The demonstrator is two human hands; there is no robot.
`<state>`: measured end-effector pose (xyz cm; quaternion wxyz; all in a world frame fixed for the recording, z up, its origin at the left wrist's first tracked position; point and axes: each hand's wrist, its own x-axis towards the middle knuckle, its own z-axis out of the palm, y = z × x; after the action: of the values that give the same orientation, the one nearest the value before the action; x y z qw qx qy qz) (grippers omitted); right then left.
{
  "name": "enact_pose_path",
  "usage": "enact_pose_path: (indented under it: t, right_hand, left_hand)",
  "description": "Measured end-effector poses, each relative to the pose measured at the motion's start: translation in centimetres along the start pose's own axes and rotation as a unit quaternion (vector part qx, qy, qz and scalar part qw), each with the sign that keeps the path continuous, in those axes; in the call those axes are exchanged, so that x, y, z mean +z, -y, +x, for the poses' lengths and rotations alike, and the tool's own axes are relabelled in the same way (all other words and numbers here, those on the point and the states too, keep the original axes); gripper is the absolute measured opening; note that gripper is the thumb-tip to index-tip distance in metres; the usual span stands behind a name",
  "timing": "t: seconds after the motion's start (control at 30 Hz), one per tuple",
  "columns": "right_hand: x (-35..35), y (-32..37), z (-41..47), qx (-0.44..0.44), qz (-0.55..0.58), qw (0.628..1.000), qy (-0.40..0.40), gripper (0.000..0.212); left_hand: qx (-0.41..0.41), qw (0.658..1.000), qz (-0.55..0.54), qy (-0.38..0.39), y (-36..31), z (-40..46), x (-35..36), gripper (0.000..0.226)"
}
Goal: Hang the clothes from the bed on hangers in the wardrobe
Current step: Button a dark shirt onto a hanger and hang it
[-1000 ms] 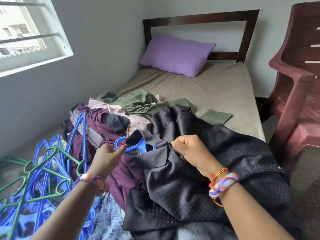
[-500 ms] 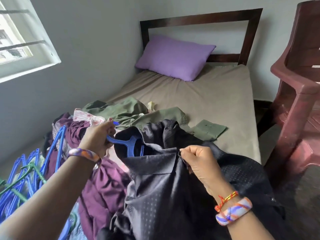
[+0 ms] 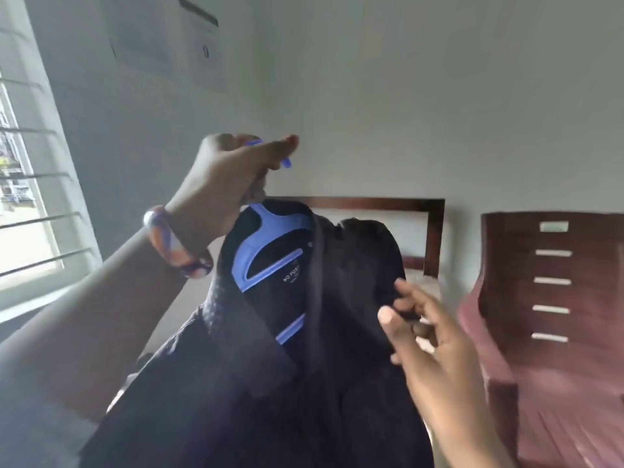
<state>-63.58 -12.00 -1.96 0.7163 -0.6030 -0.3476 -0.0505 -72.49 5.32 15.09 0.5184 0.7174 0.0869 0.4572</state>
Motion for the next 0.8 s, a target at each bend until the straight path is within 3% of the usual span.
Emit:
enact_pose_path:
  t: [0.13, 0.23, 0.37, 0.5, 0.63, 0.73, 0.8]
  right_hand:
    - [-3.0, 10.9, 10.1, -0.083, -0.16, 0.982, 0.061, 0.065]
    - [-2.8, 16.1, 16.9, -0.104, -0.245, 0.956, 0.125, 0.046]
    - [-2.2, 19.3, 23.2, -0.086, -0.223, 0.952, 0.19, 0.018]
    - [-2.3, 21.1, 27.4, -0.059, -0.225, 0.966, 0.113, 0.018]
    - [2.0, 22.6, 27.1, -0.103, -0.392, 0.912, 0.064, 0.016]
    - [4.5, 22.3, 25.8, -0.151, -0.272, 0.944, 0.111, 0.024]
    - [5.5, 22.0, 23.6, -0.168, -0.188, 0.95, 0.186, 0.055]
  left_hand:
    - [0.004, 0.997, 0.048, 0.055, -9.3, 3.7, 3.1, 0.041]
    - [0.022, 0.997, 0.054, 0.054, -15.2, 6.0, 3.4, 0.042]
    - [0.048, 0.994, 0.102, 0.006, -19.6, 8.2, 1.5, 0.036]
    - [0.05, 0.995, 0.063, -0.052, -20.5, 9.4, -1.3, 0.03]
    - [0.078, 0.991, 0.081, -0.076, -20.3, 9.7, -0.9, 0.032]
    - [0.099, 0.979, 0.103, -0.143, -19.7, 9.6, -2.1, 0.038]
    - [0.119, 0.972, 0.094, -0.181, -19.3, 9.5, -3.3, 0.04]
